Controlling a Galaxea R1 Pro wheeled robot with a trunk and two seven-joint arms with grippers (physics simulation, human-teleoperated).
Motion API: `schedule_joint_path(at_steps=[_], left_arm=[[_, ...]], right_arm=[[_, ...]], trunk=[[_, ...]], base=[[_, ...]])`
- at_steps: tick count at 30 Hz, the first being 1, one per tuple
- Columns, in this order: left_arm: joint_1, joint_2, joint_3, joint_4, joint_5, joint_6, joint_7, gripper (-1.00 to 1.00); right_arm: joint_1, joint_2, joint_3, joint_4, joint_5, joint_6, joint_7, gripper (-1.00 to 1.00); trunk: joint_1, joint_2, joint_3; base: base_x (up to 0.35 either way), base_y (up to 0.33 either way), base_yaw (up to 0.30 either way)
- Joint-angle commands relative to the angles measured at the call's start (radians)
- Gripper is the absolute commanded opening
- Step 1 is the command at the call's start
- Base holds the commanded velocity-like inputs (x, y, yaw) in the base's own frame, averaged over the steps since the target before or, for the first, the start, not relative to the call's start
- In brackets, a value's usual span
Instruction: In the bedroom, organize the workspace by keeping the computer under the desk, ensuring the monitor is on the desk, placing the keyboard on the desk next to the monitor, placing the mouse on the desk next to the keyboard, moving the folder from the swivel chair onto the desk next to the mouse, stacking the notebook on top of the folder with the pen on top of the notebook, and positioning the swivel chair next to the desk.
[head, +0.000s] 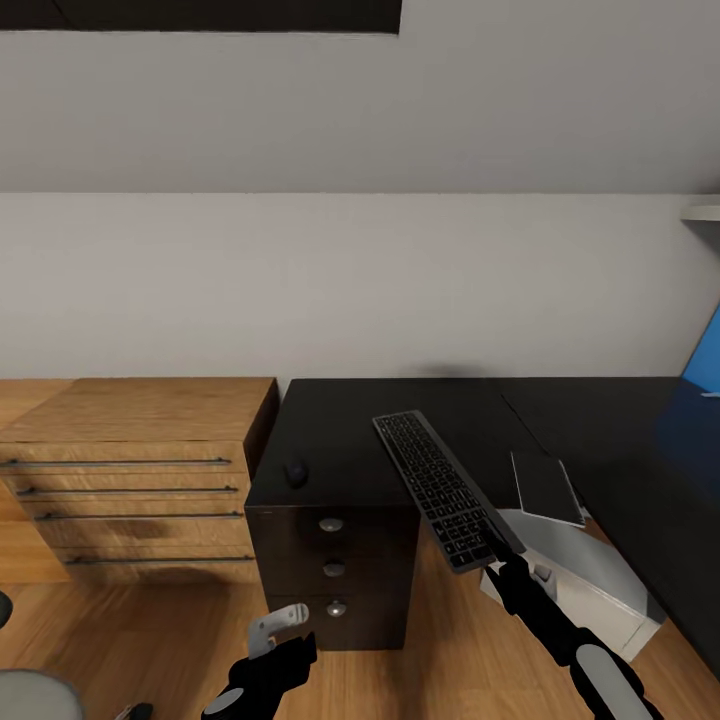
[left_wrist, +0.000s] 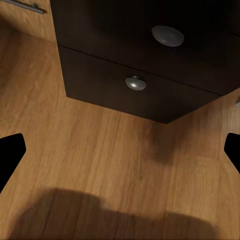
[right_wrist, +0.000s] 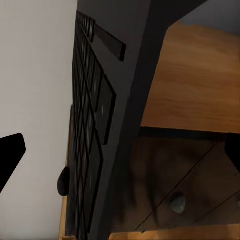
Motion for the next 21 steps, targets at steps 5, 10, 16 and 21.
schedule_joint_path(at_steps=[5,10,16,21], left_arm=[[-0.001,0.001,-0.002,-0.001,0.007,0.002,0.01,1.0],[-0.001,0.001,-0.003,-0.001,0.004,0.002,0.01,1.0],[-0.001,0.0,-0.004,-0.001,0.0,0.002,0.015,1.0],[-0.001,0.0,-0.004,-0.001,-0.003,0.002,0.016,1.0]], right_arm=[[-0.001,0.0,-0.001,-0.002,-0.008,0.028,0.0,-1.0],[-0.001,0.0,-0.002,-0.002,-0.008,0.04,0.003,-1.0],[-0.001,0.0,-0.001,-0.01,-0.005,0.041,0.022,-1.0],[-0.001,0.0,-0.002,-0.017,-0.002,0.041,0.09,-1.0]], trunk=[[0.0,-0.001,-0.001],[0.0,-0.001,-0.001],[-0.015,0.027,0.012],[-0.035,0.062,0.027]], base=[[0.004,0.003,0.0],[0.0,0.0,0.0],[0.0,0.0,0.0],[0.0,0.0,0.0]])
